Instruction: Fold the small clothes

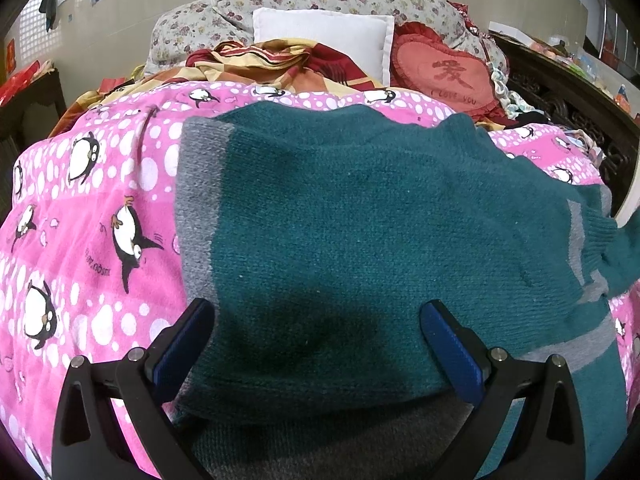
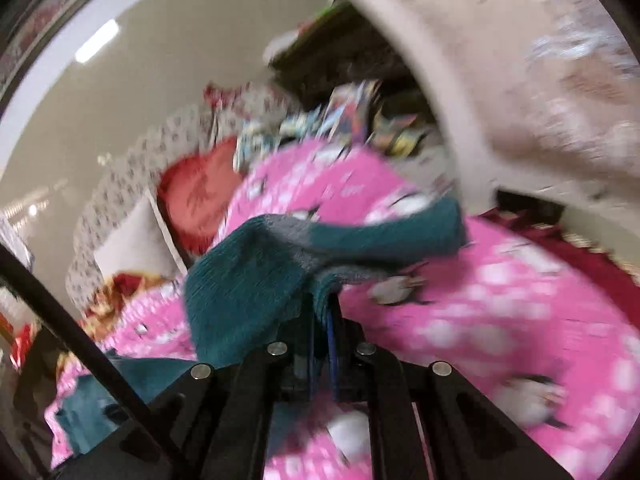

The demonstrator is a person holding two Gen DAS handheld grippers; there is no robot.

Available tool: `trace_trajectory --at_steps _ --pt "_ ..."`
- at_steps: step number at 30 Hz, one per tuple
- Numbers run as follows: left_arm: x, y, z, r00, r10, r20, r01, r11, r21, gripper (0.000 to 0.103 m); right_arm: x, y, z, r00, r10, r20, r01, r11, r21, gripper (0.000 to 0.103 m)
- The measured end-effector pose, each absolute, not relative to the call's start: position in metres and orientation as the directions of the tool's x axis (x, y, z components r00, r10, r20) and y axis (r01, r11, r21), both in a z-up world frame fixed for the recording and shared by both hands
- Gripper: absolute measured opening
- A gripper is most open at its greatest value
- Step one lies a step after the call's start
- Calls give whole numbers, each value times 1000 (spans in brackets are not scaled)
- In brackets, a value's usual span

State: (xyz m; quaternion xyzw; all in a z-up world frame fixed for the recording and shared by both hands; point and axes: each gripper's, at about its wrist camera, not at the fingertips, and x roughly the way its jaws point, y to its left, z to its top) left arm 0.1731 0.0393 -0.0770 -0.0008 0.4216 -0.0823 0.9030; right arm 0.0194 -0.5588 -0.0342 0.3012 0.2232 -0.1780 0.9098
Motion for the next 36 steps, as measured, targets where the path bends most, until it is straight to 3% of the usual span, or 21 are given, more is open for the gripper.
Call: trace_trajectory --at_steps 7,10,15,19,21,23,25,28,30,31,32,36 --pt "158 25 -52 646 -165 -746 206 978 -39 103 -11 -535 -14 800 -196 -568 478 780 404 5" --pt "152 20 -32 647 -194 -737 232 971 -52 103 -4 -505 13 846 -159 -509 389 837 385 6" --pt "154 32 -5 605 -297 -739 240 953 -186 103 24 -410 67 913 -25 -407 141 956 258 6" --pt "160 53 2 602 -337 -724 191 941 -279 103 51 -316 75 910 120 -397 -63 986 154 6" --pt "160 61 0 603 -333 -725 163 941 -297 103 69 -268 56 876 205 -437 -158 977 141 6" --pt "161 67 -5 594 -335 -731 143 939 -314 103 90 -219 20 768 300 -566 -281 952 123 9" --pt "158 70 -10 582 -339 -739 135 937 -323 103 96 -188 -12 665 319 -675 -355 930 90 23" --pt "155 70 -13 579 -340 -741 145 937 -316 103 81 -198 -17 681 297 -670 -353 934 55 30" --pt "154 66 -14 572 -355 -740 162 933 -322 103 72 -220 -10 700 287 -654 -312 947 81 61" --pt "152 63 -15 567 -366 -738 172 929 -329 103 66 -238 -6 710 283 -645 -280 954 109 68" --pt "150 58 -16 561 -380 -735 188 924 -334 103 60 -245 -2 711 282 -644 -267 956 124 73" --pt "140 32 -32 511 -381 -771 252 923 -289 103 38 -276 -1 710 260 -655 -223 965 141 73"
